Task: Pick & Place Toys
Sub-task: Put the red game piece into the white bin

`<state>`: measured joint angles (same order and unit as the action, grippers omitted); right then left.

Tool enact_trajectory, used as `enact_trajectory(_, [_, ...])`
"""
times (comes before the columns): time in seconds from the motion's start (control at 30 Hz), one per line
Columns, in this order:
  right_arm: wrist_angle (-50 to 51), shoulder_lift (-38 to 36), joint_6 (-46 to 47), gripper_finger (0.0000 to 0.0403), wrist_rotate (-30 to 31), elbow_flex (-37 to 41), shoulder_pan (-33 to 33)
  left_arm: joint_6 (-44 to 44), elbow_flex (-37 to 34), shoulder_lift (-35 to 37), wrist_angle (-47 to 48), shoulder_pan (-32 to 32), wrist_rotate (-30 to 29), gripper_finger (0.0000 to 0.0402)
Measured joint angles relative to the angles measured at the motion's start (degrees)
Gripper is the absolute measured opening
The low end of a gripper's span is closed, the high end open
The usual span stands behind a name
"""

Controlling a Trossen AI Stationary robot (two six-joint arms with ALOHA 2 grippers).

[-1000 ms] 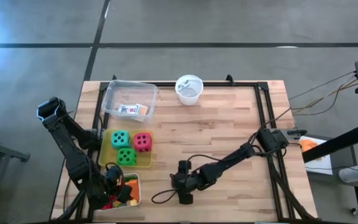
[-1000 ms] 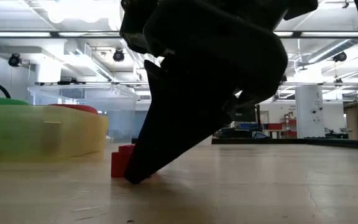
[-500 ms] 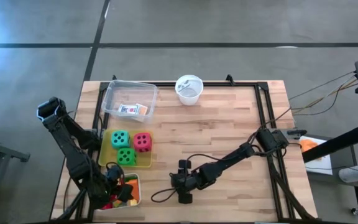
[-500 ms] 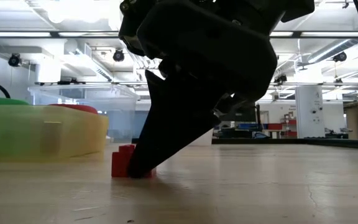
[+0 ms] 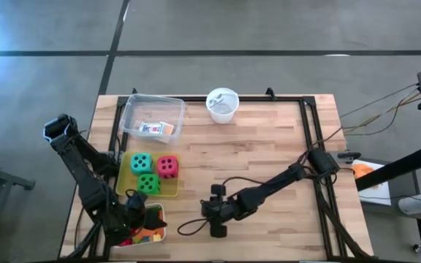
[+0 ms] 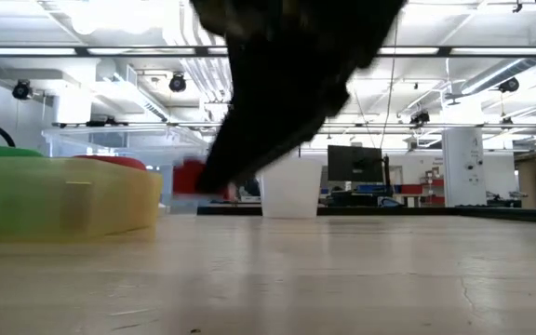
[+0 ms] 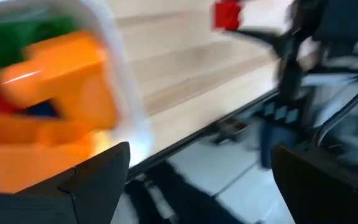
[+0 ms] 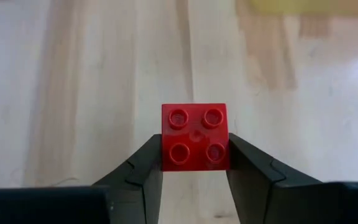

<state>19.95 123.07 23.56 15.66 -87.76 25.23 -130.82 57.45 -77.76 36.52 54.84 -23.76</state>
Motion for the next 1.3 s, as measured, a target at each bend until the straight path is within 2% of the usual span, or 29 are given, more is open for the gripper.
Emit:
enact_trajectory(0.17, [1.08,-5.53,-0.84,0.0131,1.98,-0.03,0.29,0.39,0.00,0.00,-4.15,-1.82,-9.24,0.0372])
enact_trajectory(0.33, [0.60,-12.53,-1.19,0.0131,4.22,-0.10,0.63,5.19,-0.11,-0.01,-6.27,-6.74,-11.00,0.0372])
enact_trajectory(0.53, [1.83,-17.02,-1.74,0.0131,5.53,-0.10,-0.18,17.49,-0.13,-0.02,-13.92,-18.17,-10.70,0.0372])
enact_trajectory(0.63, [3.74,-17.60,-1.51,0.0131,6.04,-0.10,-1.03,25.95,-0.13,-0.02,-21.48,-24.13,-6.88,0.0372])
enact_trajectory(0.73, [4.69,-18.29,-1.12,0.0131,10.18,-0.10,-1.36,33.59,-0.13,-0.02,-28.93,-28.17,-3.11,0.0372])
enact_trajectory(0.87, [5.58,-19.86,-1.32,0.0131,14.75,-0.10,-1.36,36.28,-0.13,-0.02,-30.54,-29.69,-1.97,0.0372])
enact_trajectory(1.3, [4.68,-21.12,-4.98,0.0131,12.76,-0.10,-2.56,36.33,-0.13,-0.50,-30.81,-30.42,-0.32,0.0372])
